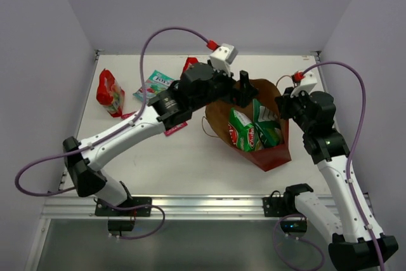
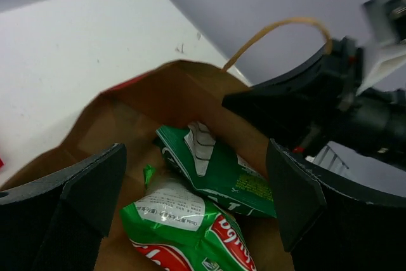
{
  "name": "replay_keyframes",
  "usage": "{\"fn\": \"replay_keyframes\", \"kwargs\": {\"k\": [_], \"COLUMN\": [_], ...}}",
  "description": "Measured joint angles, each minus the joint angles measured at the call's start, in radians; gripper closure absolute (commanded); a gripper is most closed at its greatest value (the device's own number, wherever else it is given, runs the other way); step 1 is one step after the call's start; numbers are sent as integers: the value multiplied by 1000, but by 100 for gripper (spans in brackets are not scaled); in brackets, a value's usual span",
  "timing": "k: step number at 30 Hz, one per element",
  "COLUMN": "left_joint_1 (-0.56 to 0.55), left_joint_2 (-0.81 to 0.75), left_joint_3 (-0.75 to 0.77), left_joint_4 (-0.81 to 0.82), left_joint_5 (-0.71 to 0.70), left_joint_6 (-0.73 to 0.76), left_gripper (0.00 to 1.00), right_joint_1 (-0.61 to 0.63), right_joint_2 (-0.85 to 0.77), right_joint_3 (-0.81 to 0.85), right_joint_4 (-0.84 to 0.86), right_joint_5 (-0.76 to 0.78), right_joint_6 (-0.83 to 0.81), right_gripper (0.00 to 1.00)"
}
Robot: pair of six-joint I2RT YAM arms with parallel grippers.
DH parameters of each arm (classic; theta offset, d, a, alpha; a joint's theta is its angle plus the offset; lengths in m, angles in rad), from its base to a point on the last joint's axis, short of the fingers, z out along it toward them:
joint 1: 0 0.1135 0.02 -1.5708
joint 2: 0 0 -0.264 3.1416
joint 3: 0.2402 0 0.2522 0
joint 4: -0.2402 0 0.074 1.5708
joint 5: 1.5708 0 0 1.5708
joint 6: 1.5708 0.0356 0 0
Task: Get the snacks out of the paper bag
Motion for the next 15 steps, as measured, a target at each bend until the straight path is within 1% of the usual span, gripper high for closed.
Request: {"fn": "replay_keyframes", "kwargs": {"k": [4, 10, 11, 15], "left_joint_1": [-31, -43, -44, -44], "left_joint_2": [138, 290, 306, 348], "left_joint_3": [0, 24, 32, 68], "left_joint_4": [-19, -48, -45, -36], "left_joint_5": [0, 7, 8, 10], "left_joint_6": [-43, -84, -86, -110], "left_gripper": [7, 17, 22, 34], "right_joint_1": [0, 0, 0, 0], "right_joint_2": [0, -1, -1, -1], "right_joint_3": [0, 0, 0, 0], "right_joint_4": [0, 0, 0, 0], "right_joint_5": [0, -1, -1, -2], "right_joint_6": [3, 7, 8, 11], "right_gripper": [100, 100, 100, 100]}}
